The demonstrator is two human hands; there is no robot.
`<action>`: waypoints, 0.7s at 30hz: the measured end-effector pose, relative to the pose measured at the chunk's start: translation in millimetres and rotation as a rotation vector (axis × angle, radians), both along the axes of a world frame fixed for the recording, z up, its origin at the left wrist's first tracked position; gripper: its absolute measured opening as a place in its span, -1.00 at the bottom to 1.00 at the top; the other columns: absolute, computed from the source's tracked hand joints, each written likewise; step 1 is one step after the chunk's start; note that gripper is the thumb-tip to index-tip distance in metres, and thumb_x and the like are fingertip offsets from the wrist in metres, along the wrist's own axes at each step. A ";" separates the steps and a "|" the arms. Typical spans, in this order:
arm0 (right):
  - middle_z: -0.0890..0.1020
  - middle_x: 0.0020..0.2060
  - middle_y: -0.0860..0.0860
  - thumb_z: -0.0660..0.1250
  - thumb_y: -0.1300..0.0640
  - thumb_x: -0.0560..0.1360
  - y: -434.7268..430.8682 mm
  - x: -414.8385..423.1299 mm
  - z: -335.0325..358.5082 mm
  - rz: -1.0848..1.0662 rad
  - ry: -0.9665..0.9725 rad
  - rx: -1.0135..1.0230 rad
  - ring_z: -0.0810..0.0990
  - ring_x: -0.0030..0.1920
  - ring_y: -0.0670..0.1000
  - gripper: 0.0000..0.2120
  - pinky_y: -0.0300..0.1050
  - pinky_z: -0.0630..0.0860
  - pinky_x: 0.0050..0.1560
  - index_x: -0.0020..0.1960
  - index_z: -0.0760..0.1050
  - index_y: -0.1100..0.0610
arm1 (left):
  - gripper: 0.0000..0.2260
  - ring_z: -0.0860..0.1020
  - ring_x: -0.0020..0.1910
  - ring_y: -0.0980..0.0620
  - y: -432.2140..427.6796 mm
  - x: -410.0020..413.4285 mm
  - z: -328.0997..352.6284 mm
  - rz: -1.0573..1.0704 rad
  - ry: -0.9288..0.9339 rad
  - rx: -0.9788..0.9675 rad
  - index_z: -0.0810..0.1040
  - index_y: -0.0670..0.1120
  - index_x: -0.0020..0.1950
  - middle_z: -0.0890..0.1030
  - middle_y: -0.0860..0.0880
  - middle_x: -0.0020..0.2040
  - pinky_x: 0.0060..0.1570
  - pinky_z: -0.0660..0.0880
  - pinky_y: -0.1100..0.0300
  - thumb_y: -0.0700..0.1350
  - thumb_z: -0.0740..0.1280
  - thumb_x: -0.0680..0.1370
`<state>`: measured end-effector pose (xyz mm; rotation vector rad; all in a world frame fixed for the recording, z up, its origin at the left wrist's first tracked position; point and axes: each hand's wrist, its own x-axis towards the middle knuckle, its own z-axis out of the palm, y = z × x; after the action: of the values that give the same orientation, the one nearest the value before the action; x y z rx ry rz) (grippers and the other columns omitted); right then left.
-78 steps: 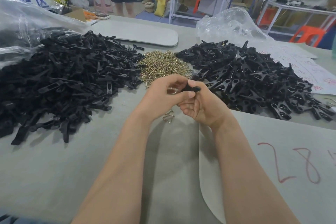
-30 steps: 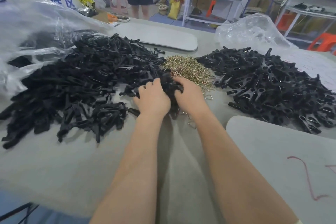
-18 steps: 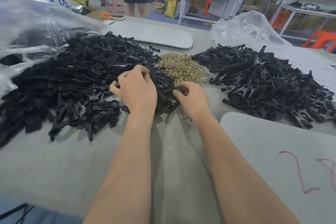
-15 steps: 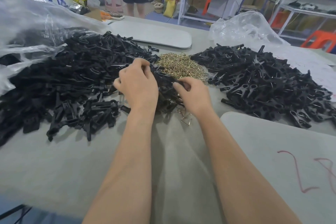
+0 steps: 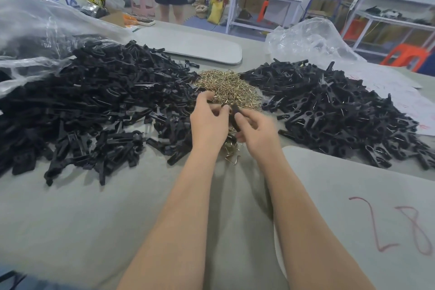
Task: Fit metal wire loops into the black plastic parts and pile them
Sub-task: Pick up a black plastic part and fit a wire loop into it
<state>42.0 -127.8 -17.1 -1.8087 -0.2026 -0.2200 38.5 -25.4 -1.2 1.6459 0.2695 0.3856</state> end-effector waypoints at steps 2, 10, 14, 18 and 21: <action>0.60 -0.26 -0.04 0.25 0.25 0.57 3.0 2.8 -0.4 0.010 0.023 0.066 0.55 -0.42 -0.19 -0.86 -0.35 0.50 -0.37 0.09 0.51 0.11 | -0.74 0.62 -0.01 -0.06 -1.4 1.5 -5.9 -0.038 0.052 -0.229 0.43 -0.10 0.18 0.63 -0.09 -0.07 0.13 0.54 -0.01 -0.22 0.36 0.52; 0.55 -0.33 0.00 0.20 0.23 0.60 -4.2 5.4 2.1 -0.031 0.076 0.163 0.58 -0.43 -0.07 -0.84 -0.28 0.51 -0.39 -0.05 0.53 0.06 | -0.82 0.60 -0.10 -0.04 -1.9 1.7 -7.0 -0.317 0.022 -0.355 0.56 -0.23 0.13 0.63 -0.16 -0.06 0.09 0.56 0.05 -0.33 0.27 0.56; 0.61 -0.30 0.02 0.25 0.22 0.57 -5.0 5.0 3.6 -0.091 0.093 0.120 0.57 -0.48 -0.15 -0.89 -0.28 0.54 -0.35 0.08 0.36 0.17 | -0.87 0.58 -0.05 -0.07 -1.6 1.6 -5.1 -0.230 0.053 -0.261 0.51 -0.17 0.11 0.58 -0.12 -0.07 0.17 0.52 -0.08 -0.26 0.28 0.57; 0.62 -0.30 0.06 0.34 0.28 0.51 -11.0 4.5 8.0 -0.127 0.089 0.094 0.55 -0.42 -0.15 -0.85 -0.33 0.52 -0.33 0.05 0.45 0.27 | -0.82 0.58 -0.15 0.00 -2.2 3.4 -5.0 -0.195 0.082 -0.360 0.46 -0.24 0.20 0.56 -0.20 0.00 0.05 0.59 0.03 -0.25 0.21 0.61; 0.61 -0.25 0.03 0.32 0.34 0.50 -15.9 4.0 10.9 -0.054 0.115 0.175 0.58 -0.31 -0.17 -0.81 -0.37 0.54 -0.20 0.11 0.52 0.31 | -0.75 0.58 -0.19 0.05 -1.2 3.4 -4.9 -0.217 0.081 -0.382 0.44 -0.27 0.28 0.58 -0.20 0.00 -0.05 0.60 0.18 -0.26 0.21 0.61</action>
<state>46.0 -143.7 -6.2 -1.6485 -0.0512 -0.1657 41.9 -26.7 -6.1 1.2989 0.2076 0.0933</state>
